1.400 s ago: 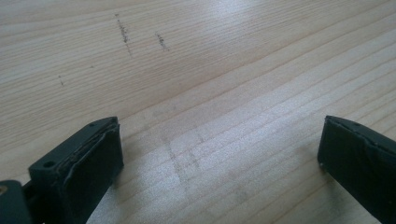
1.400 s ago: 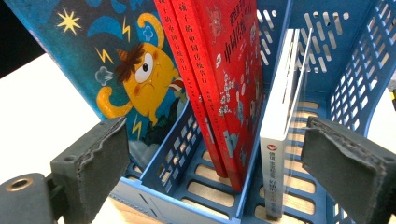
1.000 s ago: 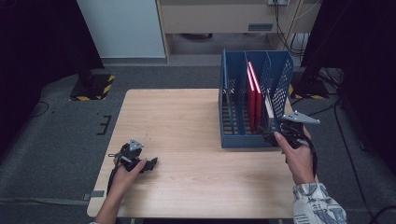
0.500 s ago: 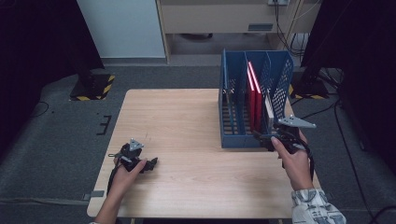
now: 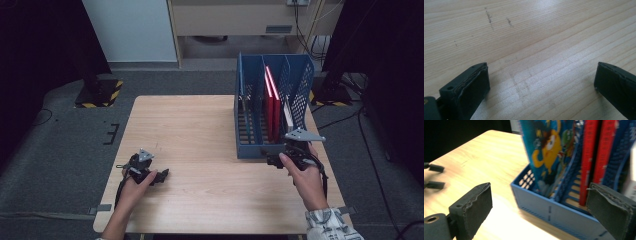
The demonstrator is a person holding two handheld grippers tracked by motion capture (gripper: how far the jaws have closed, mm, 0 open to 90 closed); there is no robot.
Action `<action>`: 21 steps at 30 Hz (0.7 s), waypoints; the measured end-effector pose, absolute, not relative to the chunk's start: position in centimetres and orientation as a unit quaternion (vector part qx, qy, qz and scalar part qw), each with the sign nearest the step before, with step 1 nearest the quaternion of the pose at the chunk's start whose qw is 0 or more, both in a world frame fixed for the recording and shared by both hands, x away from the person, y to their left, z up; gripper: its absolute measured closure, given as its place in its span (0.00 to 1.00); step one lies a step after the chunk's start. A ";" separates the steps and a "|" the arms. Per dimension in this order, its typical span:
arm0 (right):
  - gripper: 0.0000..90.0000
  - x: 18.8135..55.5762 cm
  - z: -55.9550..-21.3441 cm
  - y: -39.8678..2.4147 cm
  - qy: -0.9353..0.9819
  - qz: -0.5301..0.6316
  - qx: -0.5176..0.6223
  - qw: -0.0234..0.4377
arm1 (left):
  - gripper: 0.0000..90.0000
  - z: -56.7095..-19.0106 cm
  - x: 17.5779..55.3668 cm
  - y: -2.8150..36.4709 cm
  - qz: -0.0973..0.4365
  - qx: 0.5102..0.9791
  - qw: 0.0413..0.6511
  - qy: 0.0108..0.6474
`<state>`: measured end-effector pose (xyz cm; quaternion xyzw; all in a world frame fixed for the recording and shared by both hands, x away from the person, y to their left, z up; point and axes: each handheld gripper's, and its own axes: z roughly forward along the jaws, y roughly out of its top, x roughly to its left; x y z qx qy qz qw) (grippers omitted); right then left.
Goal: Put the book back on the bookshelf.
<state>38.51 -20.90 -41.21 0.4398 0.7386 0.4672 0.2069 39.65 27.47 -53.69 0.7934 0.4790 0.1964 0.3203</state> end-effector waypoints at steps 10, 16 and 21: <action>0.08 37.3 -42.3 -18.0 0.760 0.459 0.418 0.193 | 0.00 -53.7 39.6 27.5 0.196 0.794 0.320 0.478; 0.07 36.7 -43.3 -16.7 0.775 0.448 0.408 0.178 | 0.00 -53.7 39.6 27.5 0.196 0.794 0.320 0.478; 0.07 36.3 -44.1 -15.9 0.788 0.433 0.406 0.163 | 0.00 -53.7 39.6 27.5 0.196 0.795 0.320 0.477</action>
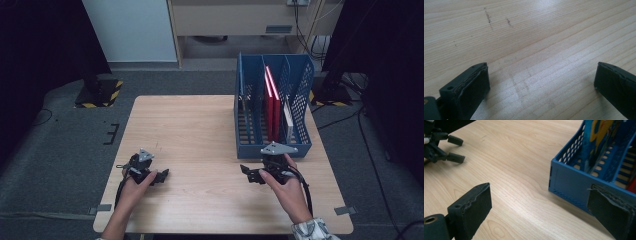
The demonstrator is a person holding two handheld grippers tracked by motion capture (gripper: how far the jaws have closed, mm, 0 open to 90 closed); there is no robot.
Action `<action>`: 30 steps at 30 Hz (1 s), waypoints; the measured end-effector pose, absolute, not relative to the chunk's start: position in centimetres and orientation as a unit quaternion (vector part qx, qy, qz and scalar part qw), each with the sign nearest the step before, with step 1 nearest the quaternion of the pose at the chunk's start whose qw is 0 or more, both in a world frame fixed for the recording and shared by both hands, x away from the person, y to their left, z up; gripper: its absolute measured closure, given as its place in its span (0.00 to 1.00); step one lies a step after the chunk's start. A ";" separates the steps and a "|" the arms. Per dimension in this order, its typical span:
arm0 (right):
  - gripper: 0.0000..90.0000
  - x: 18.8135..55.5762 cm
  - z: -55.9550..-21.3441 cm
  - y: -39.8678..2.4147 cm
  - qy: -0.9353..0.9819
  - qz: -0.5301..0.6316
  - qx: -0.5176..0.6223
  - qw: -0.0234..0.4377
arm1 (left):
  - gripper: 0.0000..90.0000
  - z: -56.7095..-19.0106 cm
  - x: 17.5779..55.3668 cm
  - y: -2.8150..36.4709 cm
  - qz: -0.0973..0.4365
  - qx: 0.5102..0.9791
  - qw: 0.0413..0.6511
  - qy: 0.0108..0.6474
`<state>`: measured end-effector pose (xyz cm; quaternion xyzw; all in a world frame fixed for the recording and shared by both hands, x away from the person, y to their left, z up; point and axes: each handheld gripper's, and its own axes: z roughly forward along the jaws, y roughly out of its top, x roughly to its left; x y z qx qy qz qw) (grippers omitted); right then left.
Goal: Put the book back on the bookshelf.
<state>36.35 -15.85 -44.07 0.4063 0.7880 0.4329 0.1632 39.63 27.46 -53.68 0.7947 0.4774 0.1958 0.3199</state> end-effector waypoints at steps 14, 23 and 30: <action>0.07 35.3 -46.6 -13.3 0.811 0.414 0.389 0.138 | 0.00 -53.7 39.6 27.5 0.196 0.795 0.320 0.477; 0.07 35.5 -48.2 -10.8 0.824 0.404 0.382 0.112 | 0.00 -53.7 39.6 27.5 0.196 0.795 0.320 0.477; 0.08 36.3 -49.4 -9.4 0.831 0.390 0.383 0.100 | 0.00 -53.7 39.6 27.5 0.195 0.795 0.320 0.477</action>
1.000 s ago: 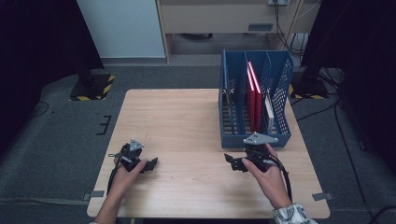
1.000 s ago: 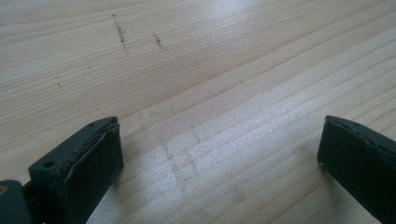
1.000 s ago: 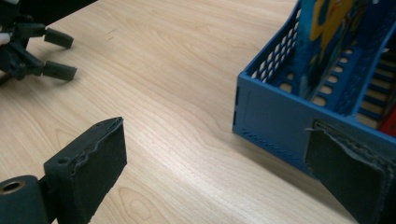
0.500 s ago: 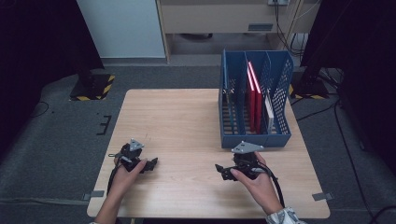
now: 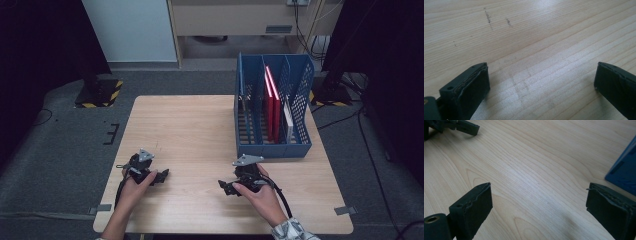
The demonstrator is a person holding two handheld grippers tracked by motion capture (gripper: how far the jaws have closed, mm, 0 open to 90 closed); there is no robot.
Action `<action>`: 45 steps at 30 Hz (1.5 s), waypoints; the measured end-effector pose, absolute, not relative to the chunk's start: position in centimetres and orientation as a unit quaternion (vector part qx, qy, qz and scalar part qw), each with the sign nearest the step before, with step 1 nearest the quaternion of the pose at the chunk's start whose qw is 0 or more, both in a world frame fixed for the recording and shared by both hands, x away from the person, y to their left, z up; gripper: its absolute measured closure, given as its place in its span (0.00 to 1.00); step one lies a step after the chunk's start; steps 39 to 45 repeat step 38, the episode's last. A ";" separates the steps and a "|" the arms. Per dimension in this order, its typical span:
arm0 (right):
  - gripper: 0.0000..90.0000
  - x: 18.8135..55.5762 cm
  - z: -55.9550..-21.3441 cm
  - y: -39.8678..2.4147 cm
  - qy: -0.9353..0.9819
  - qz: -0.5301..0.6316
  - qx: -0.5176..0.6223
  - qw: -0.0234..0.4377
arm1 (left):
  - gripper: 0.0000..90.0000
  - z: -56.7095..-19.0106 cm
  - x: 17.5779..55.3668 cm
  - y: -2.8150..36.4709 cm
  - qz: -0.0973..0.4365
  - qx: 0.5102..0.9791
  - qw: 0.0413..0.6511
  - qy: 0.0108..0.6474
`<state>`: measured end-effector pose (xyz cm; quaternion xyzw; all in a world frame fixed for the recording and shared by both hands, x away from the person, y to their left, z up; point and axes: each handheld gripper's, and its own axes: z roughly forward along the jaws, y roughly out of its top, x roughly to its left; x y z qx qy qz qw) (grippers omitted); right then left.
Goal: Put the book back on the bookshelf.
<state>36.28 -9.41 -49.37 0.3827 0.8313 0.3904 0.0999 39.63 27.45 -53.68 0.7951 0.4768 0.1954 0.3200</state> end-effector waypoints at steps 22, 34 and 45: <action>0.10 39.5 -52.2 -6.0 0.830 0.372 0.399 0.115 | 0.00 -53.7 39.6 27.4 0.194 0.796 0.321 0.475; 0.06 39.9 -53.9 -5.0 0.826 0.348 0.411 0.167 | 0.00 -53.7 39.6 27.4 0.194 0.796 0.321 0.474; 0.04 39.9 -53.9 -5.0 0.827 0.346 0.411 0.167 | 0.00 -53.7 39.6 27.4 0.194 0.796 0.321 0.474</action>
